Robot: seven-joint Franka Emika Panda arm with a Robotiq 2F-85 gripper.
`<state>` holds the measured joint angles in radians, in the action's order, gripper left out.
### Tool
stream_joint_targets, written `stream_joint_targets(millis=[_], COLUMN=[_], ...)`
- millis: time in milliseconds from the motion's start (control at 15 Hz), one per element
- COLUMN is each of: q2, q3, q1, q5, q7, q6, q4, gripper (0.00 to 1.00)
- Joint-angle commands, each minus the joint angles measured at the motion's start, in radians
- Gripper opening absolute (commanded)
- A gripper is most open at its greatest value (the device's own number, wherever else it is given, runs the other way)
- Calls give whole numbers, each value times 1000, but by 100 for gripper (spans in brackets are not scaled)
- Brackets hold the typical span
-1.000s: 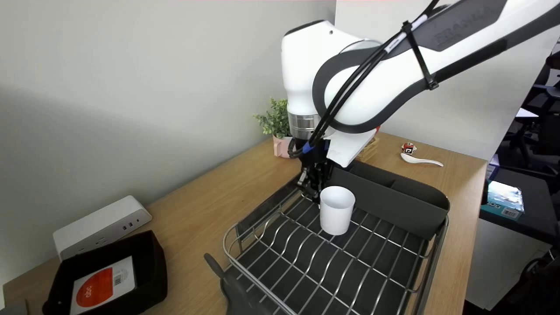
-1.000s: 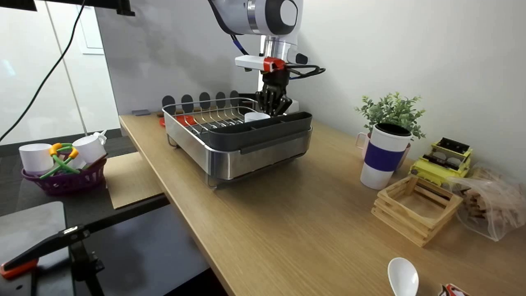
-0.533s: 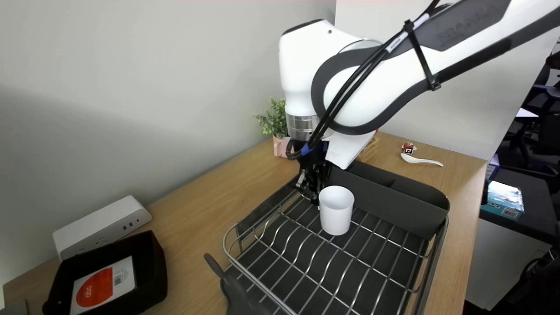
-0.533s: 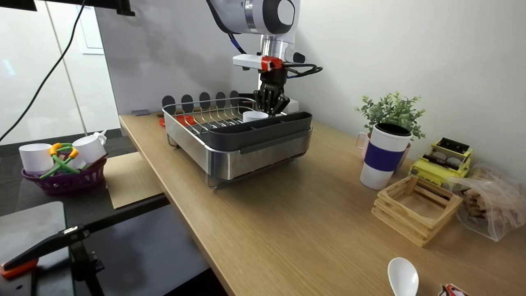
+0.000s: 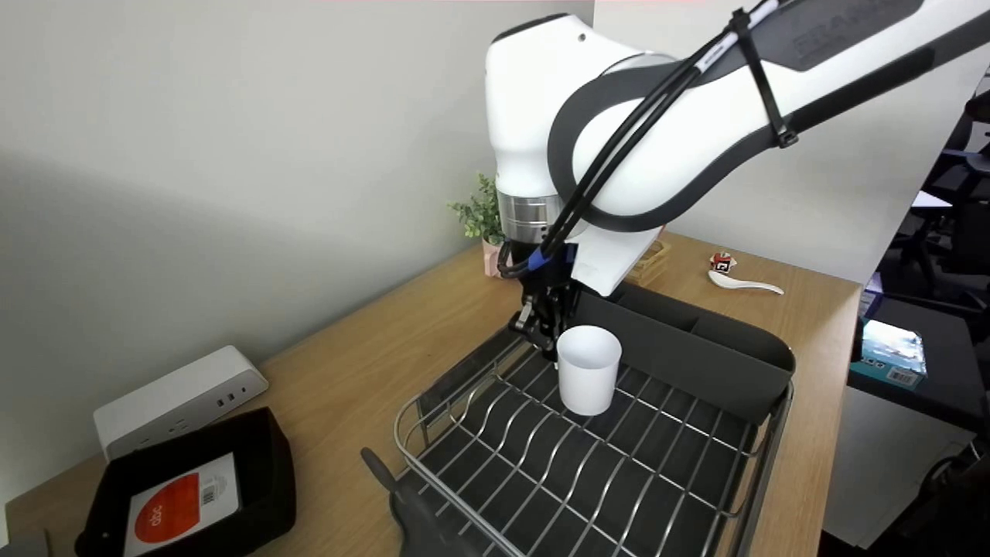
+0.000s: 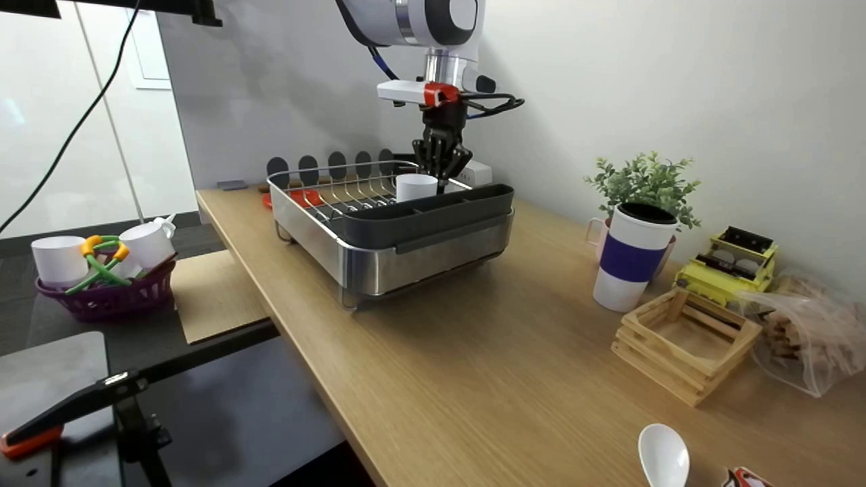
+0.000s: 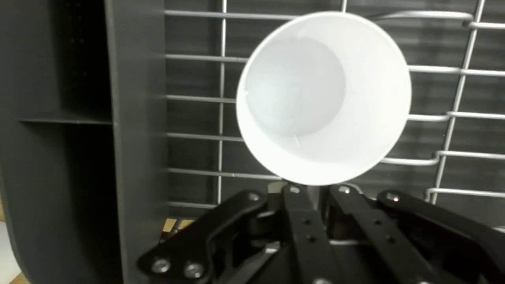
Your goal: Remove the cup from the rack and put it on the table
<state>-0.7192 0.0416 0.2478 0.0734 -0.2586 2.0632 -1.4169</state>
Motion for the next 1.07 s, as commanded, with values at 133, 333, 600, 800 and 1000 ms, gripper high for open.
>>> stream_joint_targets(millis=[133,333,600,800,1000], q2=[55,78,116,149,191], q3=[-7,-10,-12,-11,-9], q1=[17,27,41,51,57], q5=[22,39,66,86,101], q7=[-16,-28,-57,-78,-95], q6=[-18,-13,-5,4,14], q4=[-30,-43,-67,-91,-128], gripper=[2,2,2,2,2])
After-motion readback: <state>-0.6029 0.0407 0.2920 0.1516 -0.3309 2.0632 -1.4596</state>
